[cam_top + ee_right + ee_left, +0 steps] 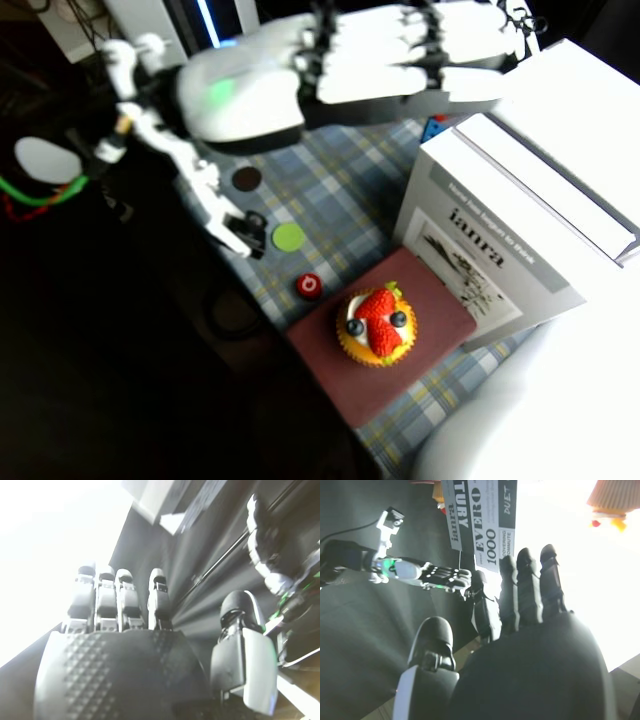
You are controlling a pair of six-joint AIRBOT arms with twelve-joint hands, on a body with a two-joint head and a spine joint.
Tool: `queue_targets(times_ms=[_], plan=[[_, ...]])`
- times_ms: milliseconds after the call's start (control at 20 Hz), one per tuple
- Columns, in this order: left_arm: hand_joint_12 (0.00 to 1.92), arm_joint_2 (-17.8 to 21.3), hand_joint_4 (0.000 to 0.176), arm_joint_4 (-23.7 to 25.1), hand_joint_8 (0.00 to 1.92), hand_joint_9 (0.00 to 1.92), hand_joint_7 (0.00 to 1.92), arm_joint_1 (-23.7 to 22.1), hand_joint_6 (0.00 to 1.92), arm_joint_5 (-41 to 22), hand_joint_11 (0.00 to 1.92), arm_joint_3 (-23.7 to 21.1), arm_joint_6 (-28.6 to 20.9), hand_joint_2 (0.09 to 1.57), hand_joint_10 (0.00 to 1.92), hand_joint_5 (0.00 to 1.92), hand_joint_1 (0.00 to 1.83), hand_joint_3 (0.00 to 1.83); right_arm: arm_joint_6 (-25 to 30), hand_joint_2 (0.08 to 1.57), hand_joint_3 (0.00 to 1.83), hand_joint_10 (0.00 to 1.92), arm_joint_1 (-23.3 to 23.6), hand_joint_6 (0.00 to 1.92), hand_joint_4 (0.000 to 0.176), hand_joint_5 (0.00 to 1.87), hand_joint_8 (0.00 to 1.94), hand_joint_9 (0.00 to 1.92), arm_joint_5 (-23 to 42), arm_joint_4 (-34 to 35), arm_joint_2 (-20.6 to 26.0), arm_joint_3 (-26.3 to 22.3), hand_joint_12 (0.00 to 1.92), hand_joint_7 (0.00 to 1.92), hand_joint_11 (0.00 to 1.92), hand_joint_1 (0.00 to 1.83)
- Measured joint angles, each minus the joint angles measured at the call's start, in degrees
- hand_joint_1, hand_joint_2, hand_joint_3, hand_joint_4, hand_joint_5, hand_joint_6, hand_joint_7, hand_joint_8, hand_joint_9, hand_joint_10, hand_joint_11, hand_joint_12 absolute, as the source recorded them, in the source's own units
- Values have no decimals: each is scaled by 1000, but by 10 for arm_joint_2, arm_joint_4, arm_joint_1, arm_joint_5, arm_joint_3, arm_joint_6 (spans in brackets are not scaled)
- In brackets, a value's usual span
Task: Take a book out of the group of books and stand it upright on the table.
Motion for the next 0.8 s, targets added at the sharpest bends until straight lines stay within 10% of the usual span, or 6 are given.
queue_targets(times_ms=[150,450,800], plan=[[28,0,160,1,6,163,266,0,3,3,39,0,0,1348,9,379,18,1,0,1073,2,0,18,12,176,126,0,0,-42,-15,-10,14,31,0,0,0],[39,-3,142,2,3,192,266,0,2,9,43,0,0,1354,10,366,39,2,0,1061,0,0,22,1,176,113,0,0,-100,-36,-14,26,0,0,0,0],[36,-7,176,0,5,202,267,0,0,11,22,0,0,1364,6,222,23,2,2,1116,10,0,29,6,176,140,0,0,-127,-66,-19,26,13,0,28,0]])
